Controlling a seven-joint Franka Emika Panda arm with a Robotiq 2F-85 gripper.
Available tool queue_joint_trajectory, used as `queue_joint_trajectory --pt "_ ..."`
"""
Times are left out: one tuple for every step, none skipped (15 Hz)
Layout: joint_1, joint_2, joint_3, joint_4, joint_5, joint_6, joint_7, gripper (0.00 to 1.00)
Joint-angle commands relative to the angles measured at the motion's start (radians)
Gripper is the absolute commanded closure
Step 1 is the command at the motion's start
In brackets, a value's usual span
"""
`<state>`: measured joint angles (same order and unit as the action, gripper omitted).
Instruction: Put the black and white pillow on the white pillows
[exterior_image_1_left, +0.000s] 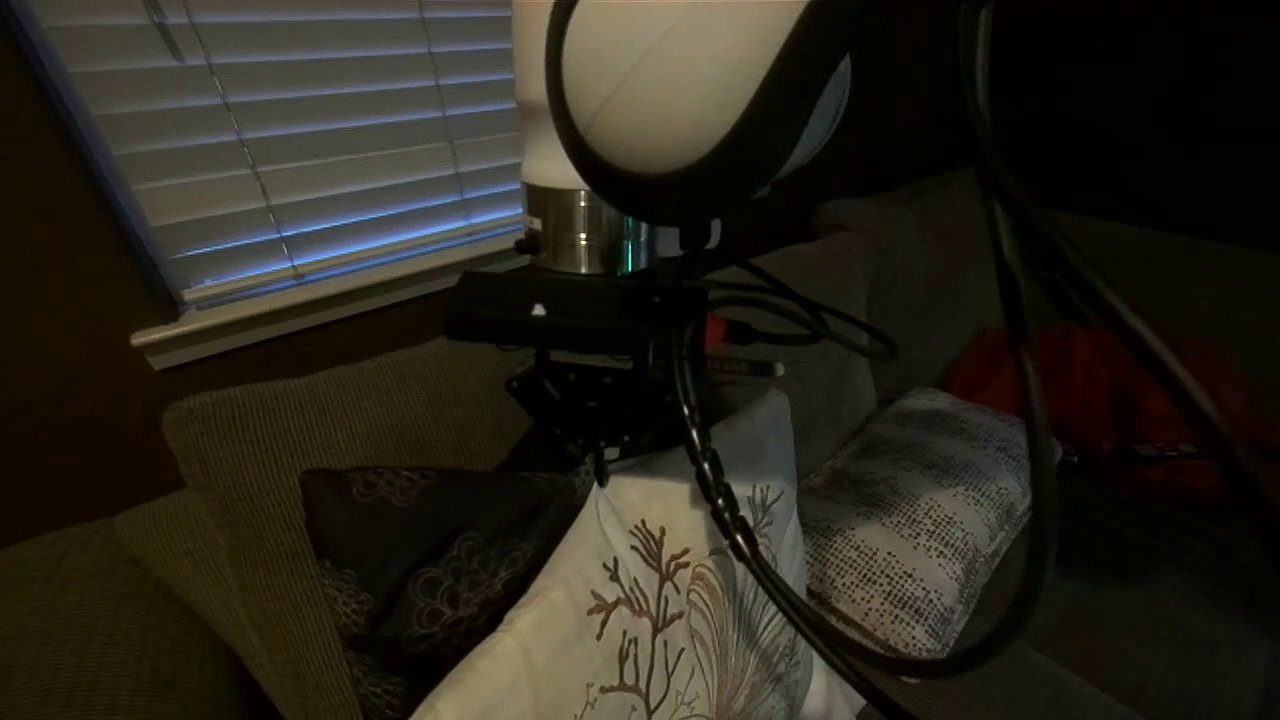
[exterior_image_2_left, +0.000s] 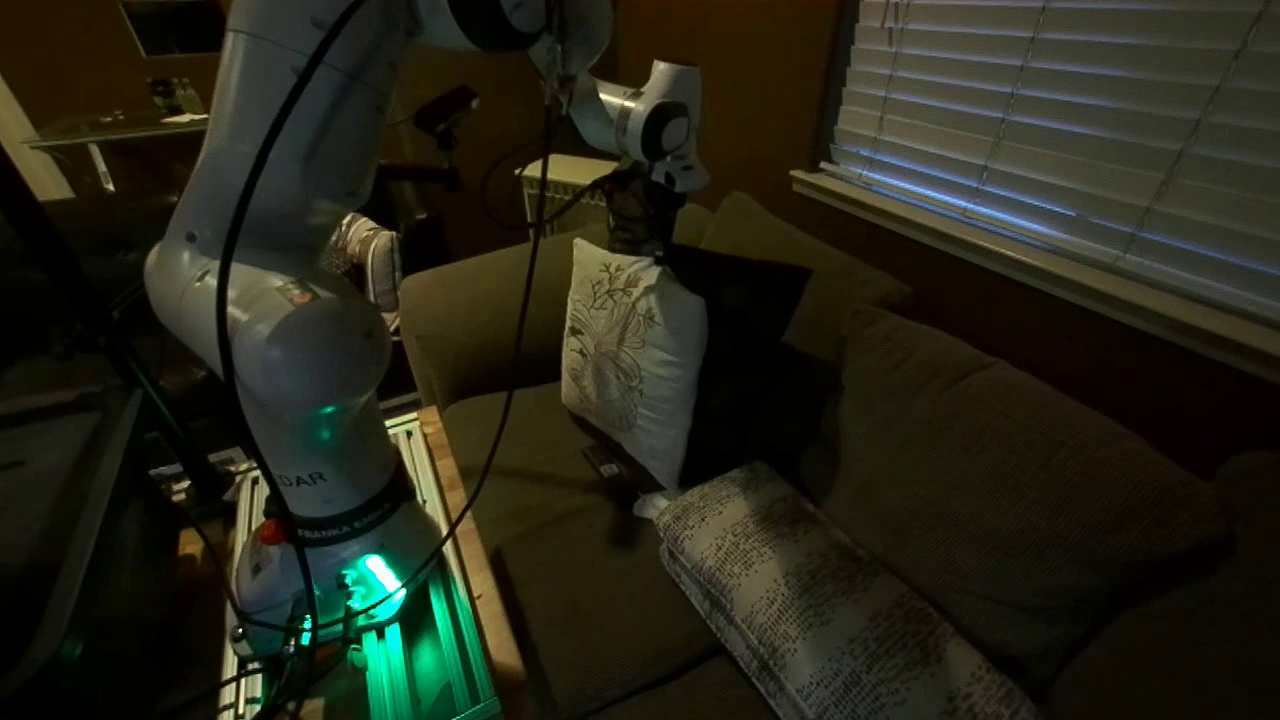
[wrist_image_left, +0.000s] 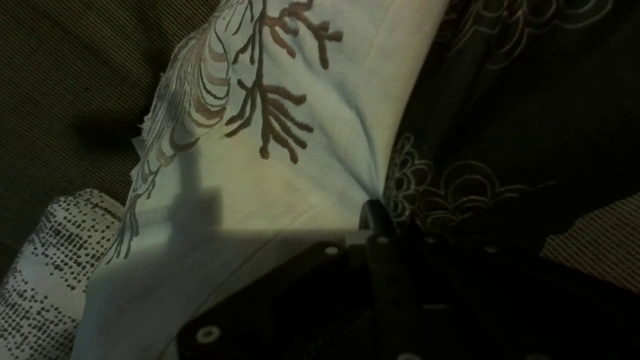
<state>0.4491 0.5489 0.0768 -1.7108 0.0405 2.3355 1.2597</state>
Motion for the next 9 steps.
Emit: queue_joint_trajectory --pt "0.024 -0.149 -0.015 -0.089 -0.059 -0.017 0.109 0.99" --pt "0.025 -0.167 -0.014 -0.101 -0.075 -0.021 0.134 0.99" --pt "0.024 -0.185 -0.012 -0.113 -0.092 -0.024 0.154 0.99" --pt "0.023 -0.201 -0.011 -0.123 -0.110 -0.028 0.174 0.99" --pt "0.022 -0.218 -0.009 -0.131 -0.127 -0.034 0.196 0.99" --pt "0.021 -0.233 -0.007 -0.136 -0.145 -0.043 0.214 0.99" --pt "0.019 -0.248 -0.004 -0.144 -0.162 -0.050 0.231 0.99" --pt "0.016 -0.261 -0.001 -0.149 -0.178 -0.059 0.246 0.99" --pt "0.014 -0.276 0.001 -0.156 -0.196 -0.068 0.261 0.99"
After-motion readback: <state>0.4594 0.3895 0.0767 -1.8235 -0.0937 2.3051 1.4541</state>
